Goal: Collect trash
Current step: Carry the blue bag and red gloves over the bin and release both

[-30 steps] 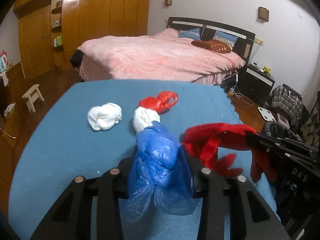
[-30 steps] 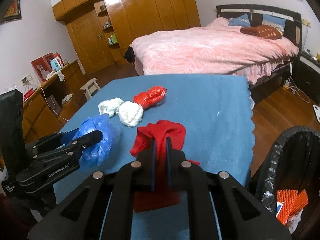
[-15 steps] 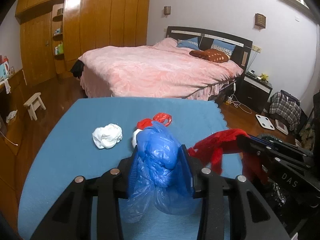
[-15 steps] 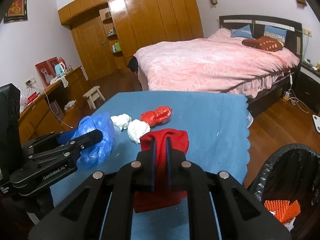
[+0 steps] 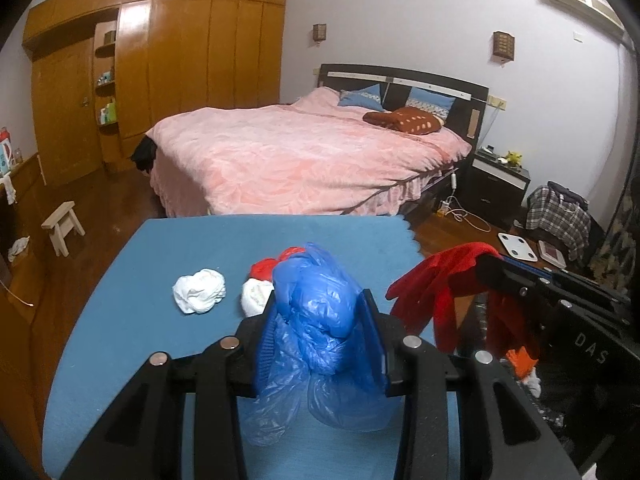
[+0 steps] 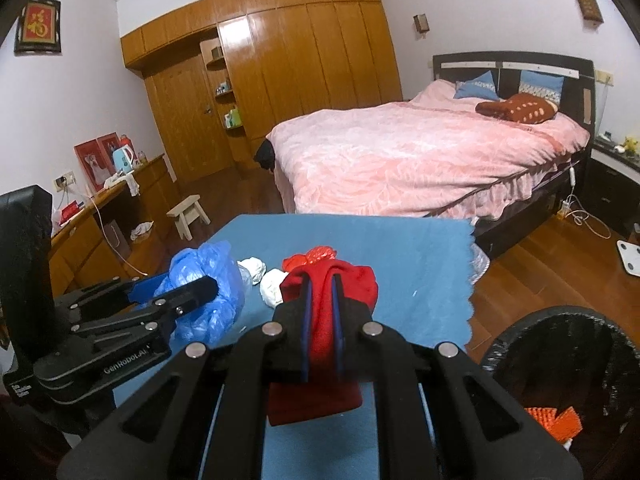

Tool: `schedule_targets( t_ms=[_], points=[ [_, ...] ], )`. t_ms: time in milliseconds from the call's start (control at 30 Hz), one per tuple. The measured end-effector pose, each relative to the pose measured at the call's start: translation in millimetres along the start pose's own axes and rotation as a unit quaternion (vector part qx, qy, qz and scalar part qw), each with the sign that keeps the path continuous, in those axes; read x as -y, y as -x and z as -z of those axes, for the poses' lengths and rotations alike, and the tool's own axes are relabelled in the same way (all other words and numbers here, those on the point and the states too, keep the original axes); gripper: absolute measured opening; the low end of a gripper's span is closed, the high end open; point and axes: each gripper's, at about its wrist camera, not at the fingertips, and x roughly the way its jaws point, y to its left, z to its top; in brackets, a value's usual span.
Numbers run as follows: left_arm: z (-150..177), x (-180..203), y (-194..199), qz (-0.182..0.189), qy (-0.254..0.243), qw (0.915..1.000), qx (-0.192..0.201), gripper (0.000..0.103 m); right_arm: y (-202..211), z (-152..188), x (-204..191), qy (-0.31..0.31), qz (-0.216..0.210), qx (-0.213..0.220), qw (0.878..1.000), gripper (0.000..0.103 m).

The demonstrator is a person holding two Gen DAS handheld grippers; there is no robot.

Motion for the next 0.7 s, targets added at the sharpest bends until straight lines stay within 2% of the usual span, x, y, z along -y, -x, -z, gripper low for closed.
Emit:
schedule_targets(
  t_ms=[700],
  points=[
    [-8, 83, 19, 0.065, -0.042, 0.9969, 0.015, 0.039, 83, 15, 54, -0.030, 0.066, 0.038, 0.997, 0.009]
  ],
)
